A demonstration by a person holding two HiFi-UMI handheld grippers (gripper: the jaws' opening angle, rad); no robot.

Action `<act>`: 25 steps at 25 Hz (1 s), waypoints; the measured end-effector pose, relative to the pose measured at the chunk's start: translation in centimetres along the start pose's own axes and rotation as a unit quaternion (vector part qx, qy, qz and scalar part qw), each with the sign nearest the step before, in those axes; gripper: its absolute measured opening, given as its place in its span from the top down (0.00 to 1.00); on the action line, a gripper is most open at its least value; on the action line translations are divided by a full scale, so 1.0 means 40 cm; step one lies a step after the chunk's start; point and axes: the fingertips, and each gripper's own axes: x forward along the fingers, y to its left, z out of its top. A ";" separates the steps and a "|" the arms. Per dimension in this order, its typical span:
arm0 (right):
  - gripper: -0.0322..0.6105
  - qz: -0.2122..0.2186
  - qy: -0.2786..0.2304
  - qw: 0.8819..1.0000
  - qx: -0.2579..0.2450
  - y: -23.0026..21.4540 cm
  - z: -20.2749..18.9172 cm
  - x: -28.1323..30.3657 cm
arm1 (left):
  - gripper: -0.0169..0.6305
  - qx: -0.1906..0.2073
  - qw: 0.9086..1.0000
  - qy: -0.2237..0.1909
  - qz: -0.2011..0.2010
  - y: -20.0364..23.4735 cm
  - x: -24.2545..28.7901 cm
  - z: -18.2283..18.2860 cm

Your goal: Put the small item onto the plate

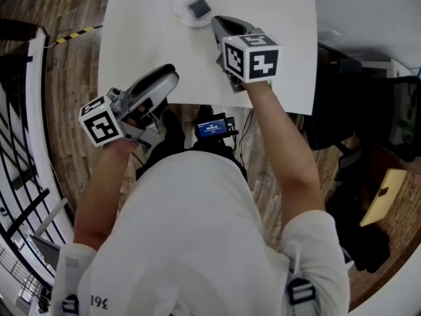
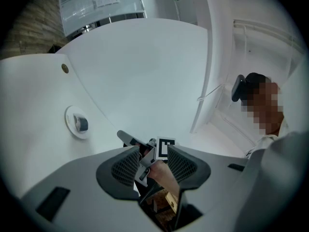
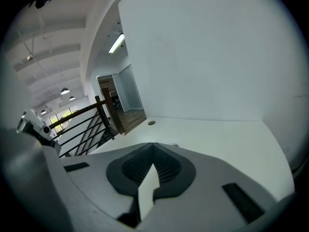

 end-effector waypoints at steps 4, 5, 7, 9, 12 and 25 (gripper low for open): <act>0.95 0.015 -0.010 0.999 0.028 0.050 -0.006 -0.041 | 0.69 0.000 1.000 -0.013 -0.010 -0.033 -0.024 0.016; 0.95 0.018 -0.013 0.999 0.035 0.062 -0.007 -0.051 | 0.69 0.000 1.000 -0.014 -0.012 -0.041 -0.029 0.018; 0.95 0.026 -0.016 0.998 0.049 0.085 -0.008 -0.069 | 0.69 0.001 1.000 -0.016 -0.017 -0.056 -0.035 0.022; 0.95 0.036 -0.019 0.997 0.065 0.104 -0.008 -0.084 | 0.69 -0.001 1.000 -0.019 -0.022 -0.067 -0.038 0.026; 0.95 0.042 -0.029 0.995 0.080 0.126 -0.007 -0.113 | 0.69 -0.005 0.999 -0.025 -0.027 -0.082 -0.043 0.030; 0.95 0.045 -0.083 0.991 0.097 0.186 0.046 -0.281 | 0.69 0.008 0.998 -0.030 -0.049 -0.165 -0.090 0.031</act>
